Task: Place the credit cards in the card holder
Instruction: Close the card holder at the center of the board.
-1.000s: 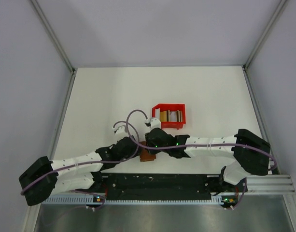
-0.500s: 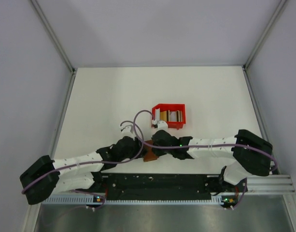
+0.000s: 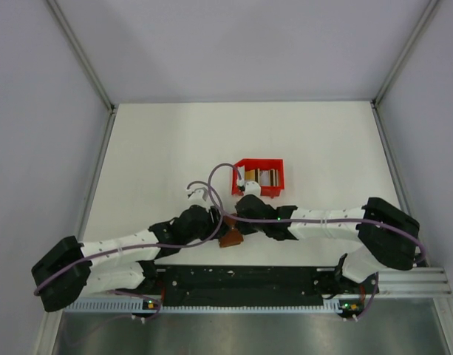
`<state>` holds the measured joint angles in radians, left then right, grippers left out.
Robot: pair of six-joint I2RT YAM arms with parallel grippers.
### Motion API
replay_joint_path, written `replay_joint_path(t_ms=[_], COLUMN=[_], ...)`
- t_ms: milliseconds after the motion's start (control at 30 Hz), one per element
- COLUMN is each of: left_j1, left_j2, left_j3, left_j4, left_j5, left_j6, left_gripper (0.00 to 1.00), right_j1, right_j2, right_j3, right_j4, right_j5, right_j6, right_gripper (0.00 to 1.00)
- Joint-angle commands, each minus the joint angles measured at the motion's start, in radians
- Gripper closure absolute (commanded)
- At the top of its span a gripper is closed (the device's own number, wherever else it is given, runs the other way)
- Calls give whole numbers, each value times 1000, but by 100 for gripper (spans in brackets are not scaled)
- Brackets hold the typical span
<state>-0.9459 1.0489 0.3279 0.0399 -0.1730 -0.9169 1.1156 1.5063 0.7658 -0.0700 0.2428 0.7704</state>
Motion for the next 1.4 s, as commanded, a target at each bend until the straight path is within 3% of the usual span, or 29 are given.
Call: replay_joint_path(t_ms=[0, 433, 733, 1367], left_j1=[-2, -2, -2, -2], left_j2=[42, 75, 135, 181], left_j3=[59, 59, 115, 134], left_j4=[38, 58, -32, -58], left_j5=[-2, -17, -28, -10], left_j6=[33, 24, 30, 84], left_gripper=[42, 43, 42, 46], right_j1=[-14, -16, -17, -25], right_j2=[-18, 26, 54, 75], right_j3=[10, 33, 43, 53], right_j4=[7, 15, 22, 24], right_j5=[15, -2, -11, -20], right_j6=[-3, -16, -14, -25], right_gripper=[94, 94, 94, 94])
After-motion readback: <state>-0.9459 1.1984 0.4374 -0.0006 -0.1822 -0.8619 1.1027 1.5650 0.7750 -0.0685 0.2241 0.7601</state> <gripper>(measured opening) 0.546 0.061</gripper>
